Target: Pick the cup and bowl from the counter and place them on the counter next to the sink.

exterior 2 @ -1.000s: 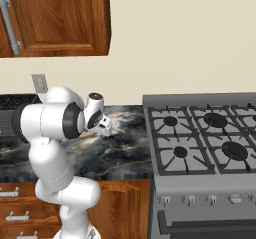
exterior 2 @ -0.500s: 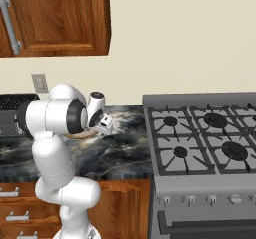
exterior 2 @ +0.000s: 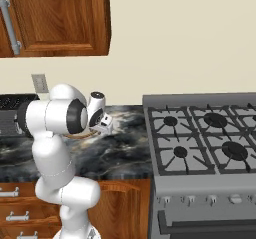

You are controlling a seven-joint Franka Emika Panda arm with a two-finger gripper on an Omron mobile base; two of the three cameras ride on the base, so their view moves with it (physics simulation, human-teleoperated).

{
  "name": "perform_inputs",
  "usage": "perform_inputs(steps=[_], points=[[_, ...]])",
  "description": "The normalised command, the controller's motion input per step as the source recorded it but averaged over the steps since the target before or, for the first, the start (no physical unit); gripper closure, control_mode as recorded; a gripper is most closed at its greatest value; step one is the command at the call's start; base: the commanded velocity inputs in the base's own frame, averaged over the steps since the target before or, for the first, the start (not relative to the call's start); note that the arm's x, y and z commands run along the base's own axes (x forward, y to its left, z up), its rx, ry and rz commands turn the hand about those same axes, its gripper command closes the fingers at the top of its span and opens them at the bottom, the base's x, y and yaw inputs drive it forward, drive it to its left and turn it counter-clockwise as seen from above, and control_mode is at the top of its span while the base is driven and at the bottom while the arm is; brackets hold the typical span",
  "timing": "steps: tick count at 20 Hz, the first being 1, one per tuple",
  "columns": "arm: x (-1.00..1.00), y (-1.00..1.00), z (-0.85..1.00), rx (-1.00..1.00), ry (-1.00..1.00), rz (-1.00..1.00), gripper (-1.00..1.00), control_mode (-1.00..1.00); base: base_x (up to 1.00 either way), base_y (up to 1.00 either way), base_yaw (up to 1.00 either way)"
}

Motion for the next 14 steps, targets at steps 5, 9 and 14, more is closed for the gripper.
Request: perform_inputs(steps=[5,9,14], points=[[0.00,-0.06,0.00,0.00,0.00,-0.03,1.00,-1.00,0.00,0.00,0.00],[-0.37,-0.45,0.00,0.05,0.00,-0.01,1.00,-1.00,0.00,0.00,0.00],[-0.36,-0.22,0.16,0.04,-0.01,0.00,1.00,-1.00,0.00,0.00,0.00]])
